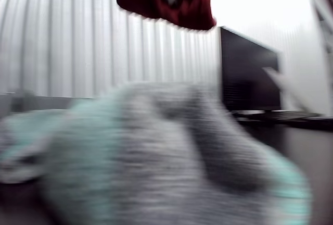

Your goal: Put the sock in the container

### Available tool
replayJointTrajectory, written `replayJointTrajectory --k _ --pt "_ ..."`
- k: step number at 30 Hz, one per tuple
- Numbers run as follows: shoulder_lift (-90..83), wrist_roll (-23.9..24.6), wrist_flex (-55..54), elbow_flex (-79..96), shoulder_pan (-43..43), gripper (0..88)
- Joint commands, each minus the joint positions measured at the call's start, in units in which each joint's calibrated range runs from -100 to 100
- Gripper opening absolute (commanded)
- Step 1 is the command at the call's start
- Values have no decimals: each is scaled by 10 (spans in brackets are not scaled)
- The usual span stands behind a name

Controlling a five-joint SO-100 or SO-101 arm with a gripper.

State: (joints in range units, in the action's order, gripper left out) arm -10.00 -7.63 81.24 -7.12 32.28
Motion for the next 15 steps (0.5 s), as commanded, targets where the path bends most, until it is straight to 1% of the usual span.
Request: replayJointTrajectory --k 1,5,8,11,15 --pt "-37 2 -13 -23 -117 13" --pt "-35 3 -55 -22 -222 13" --pt "-35 3 -116 -22 -282 13" --pt "-34 2 -193 -22 -322 13" --pt "-33 0 -296 -16 -344 13"
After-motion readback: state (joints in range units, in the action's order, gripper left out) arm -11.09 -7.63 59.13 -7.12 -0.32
